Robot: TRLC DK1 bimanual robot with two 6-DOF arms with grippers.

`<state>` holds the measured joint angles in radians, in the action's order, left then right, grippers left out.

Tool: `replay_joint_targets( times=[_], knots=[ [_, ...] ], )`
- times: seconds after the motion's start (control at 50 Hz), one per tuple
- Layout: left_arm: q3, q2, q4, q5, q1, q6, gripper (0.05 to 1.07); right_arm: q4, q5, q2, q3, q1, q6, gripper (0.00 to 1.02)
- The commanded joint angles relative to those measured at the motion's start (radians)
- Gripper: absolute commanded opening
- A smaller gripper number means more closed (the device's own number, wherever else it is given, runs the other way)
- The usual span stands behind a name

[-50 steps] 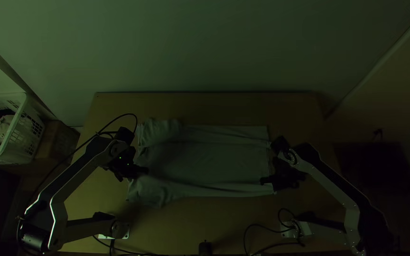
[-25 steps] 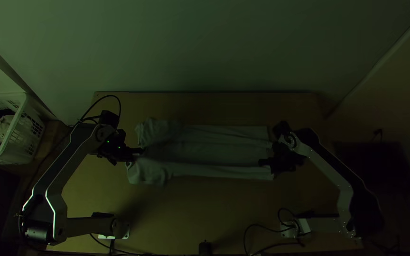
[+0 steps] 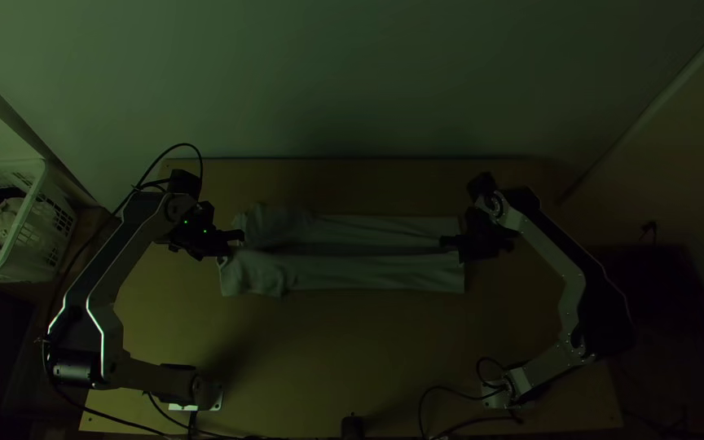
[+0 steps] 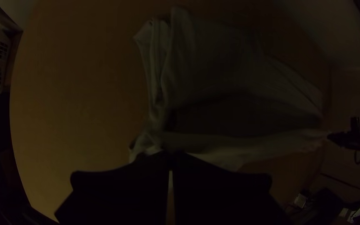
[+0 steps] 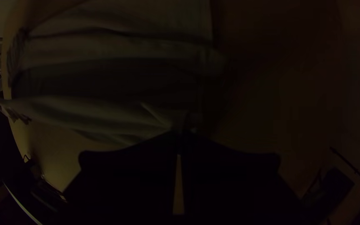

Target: Fold the t-shirt

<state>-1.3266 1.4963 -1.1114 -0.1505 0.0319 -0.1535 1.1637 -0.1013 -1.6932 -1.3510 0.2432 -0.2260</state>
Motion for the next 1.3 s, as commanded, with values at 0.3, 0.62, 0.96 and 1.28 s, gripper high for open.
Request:
replay_joint_targets(
  times=[0.3,0.62,0.96,1.28],
  knots=[
    [-0.14,0.145,0.087,-0.009,-0.02,-0.032,0.08,0.002,0.012,-0.214,-0.226,-0.047,0.031,0.02],
    [-0.26,0.277,0.104,-0.009,-0.01,-0.05,0.08,0.002,0.015,-0.364,-0.39,-0.073,0.03,0.02],
    [-0.295,0.331,0.191,-0.061,-0.026,-0.086,1.03,0.002,0.02,-0.48,-0.58,-0.116,0.036,0.43],
    [-0.278,0.275,0.228,-0.192,-0.098,-0.138,1.03,0.051,0.063,-0.436,-0.712,-0.131,0.059,0.99]
  ],
)
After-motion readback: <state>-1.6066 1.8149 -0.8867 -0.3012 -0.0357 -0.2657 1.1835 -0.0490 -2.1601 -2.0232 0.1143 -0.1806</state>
